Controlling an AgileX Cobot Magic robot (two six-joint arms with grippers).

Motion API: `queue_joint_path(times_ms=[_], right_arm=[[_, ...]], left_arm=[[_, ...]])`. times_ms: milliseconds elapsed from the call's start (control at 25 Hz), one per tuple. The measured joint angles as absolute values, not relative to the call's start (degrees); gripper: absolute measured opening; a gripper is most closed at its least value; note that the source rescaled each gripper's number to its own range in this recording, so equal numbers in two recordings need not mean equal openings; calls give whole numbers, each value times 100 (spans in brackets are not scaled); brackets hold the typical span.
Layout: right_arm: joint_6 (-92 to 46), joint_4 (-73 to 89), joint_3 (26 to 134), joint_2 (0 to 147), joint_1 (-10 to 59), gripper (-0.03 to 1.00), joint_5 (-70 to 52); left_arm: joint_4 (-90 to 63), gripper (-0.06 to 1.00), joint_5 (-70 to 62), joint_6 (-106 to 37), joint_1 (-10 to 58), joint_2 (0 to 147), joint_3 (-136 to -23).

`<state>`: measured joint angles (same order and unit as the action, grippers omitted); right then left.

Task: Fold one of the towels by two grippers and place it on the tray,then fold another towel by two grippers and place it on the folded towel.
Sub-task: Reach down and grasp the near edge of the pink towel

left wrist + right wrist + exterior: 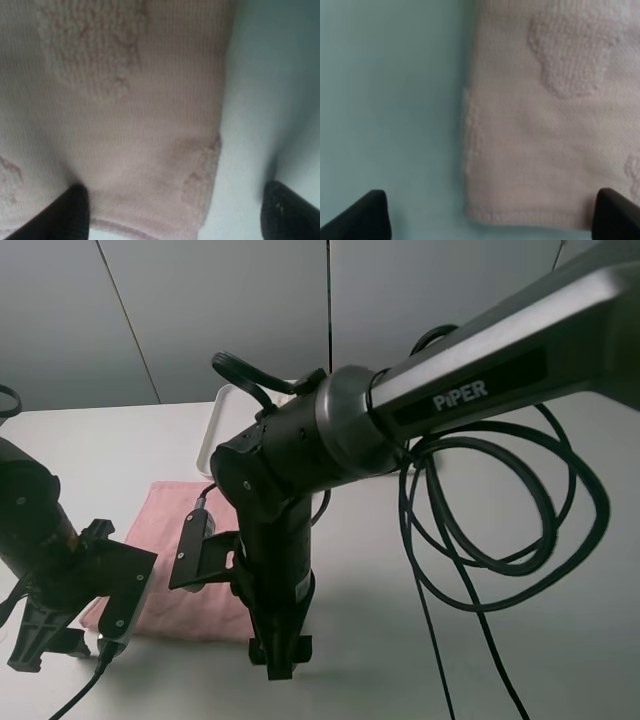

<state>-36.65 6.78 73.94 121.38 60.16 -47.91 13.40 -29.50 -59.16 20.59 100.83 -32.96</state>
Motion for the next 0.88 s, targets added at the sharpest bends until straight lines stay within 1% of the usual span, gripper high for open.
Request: queue_joint_path(times_ms=[240, 880], right_arm=[[-3643, 689, 7394, 12138, 6103, 77, -4684], [-3451, 666, 7394, 12155, 6103, 77, -4672]], left_arm=[[1340, 95, -2950, -5928, 2059, 10083, -3296], [1340, 95, -2950, -5928, 2059, 10083, -3296]])
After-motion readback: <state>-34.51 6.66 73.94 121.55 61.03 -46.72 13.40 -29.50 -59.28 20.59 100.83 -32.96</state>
